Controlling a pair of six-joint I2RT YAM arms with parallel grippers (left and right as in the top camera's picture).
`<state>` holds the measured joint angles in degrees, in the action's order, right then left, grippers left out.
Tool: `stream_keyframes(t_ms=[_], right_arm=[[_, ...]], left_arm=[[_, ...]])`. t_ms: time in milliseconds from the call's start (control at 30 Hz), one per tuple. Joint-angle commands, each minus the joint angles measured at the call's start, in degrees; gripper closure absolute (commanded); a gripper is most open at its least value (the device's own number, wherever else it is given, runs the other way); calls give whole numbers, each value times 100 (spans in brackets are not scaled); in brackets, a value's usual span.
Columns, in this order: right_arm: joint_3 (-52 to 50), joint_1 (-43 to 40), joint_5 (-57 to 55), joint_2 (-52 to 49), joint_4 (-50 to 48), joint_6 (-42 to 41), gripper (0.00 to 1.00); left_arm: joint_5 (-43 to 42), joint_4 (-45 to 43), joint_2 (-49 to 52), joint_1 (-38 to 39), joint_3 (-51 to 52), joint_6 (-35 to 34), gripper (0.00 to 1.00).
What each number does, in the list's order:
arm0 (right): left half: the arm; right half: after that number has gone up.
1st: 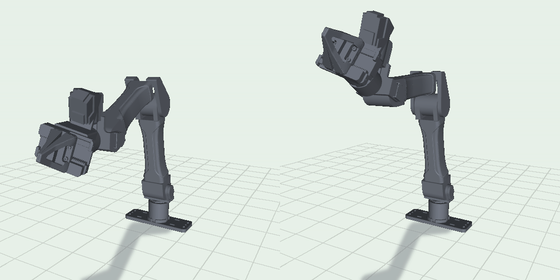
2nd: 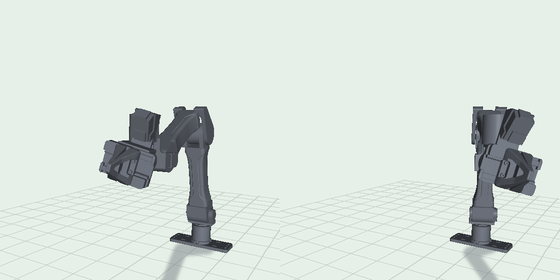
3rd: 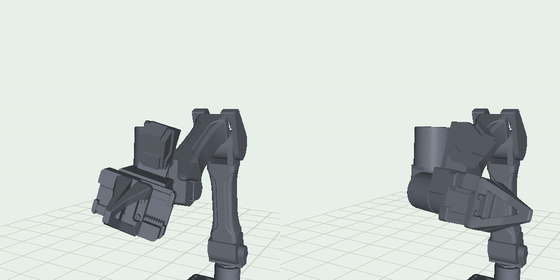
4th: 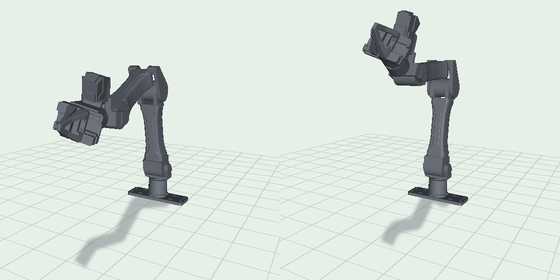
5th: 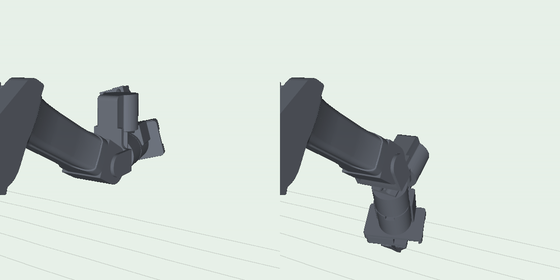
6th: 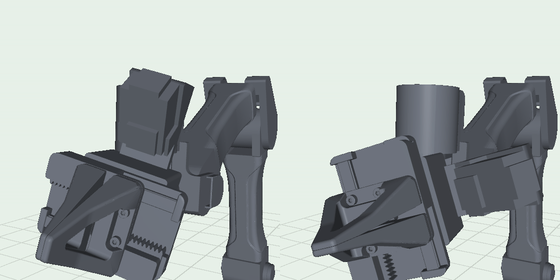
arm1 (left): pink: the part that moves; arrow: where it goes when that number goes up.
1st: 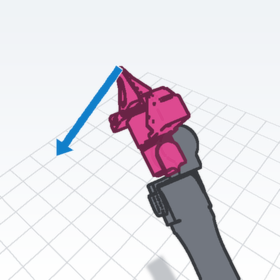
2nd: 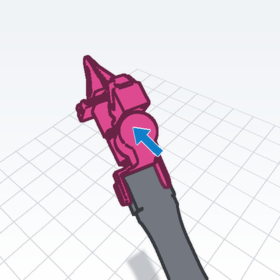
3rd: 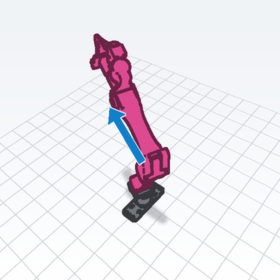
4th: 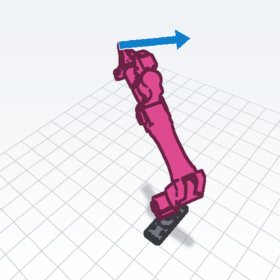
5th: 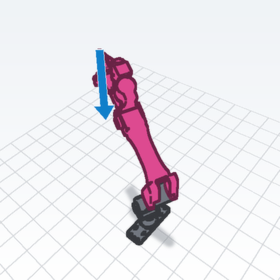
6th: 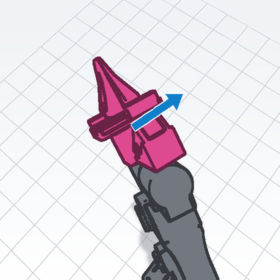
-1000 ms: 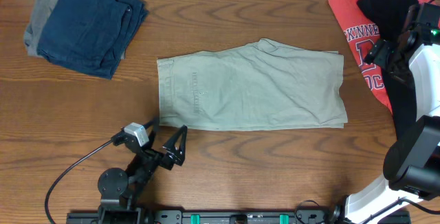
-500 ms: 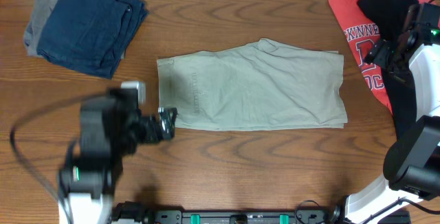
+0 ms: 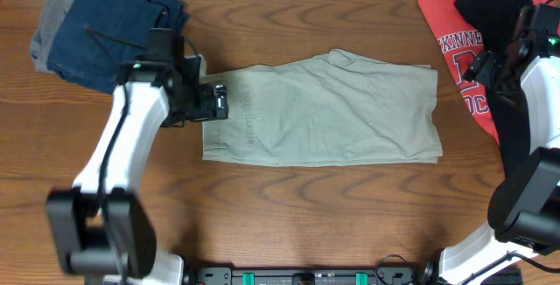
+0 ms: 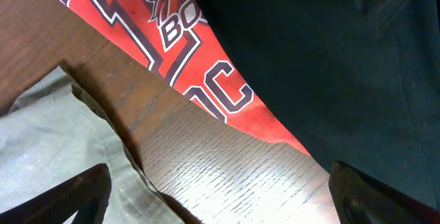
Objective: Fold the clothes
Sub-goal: 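Reach the left gripper to the shorts' left edge and grasp it, then lift the left edge and fold it rightward over the shorts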
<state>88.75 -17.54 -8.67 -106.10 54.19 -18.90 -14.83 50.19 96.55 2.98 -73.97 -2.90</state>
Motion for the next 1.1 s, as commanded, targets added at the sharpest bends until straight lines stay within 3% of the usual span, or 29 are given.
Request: stream_keyframes(t_ms=[0,267,667,867,1067], right_arm=[[22,-13,-55,-28,4,-79,1],[20,-13,-55,-28,2,-79,1],[22,-13,-55,-28,4,-79,1],[20,-13,-55,-28,4,-79,1],[20,-13,-55,-28,4,-79,1]], left_arm=[[55,-166,518,-90,-46,70,2],[15,-339,1491,-299,-44,74,2],[-765,-420,2151,-317,72,315,2],[-765,-398,2155,-317,177,310,26],[-765,-339,2155,-317,177,308,65]])
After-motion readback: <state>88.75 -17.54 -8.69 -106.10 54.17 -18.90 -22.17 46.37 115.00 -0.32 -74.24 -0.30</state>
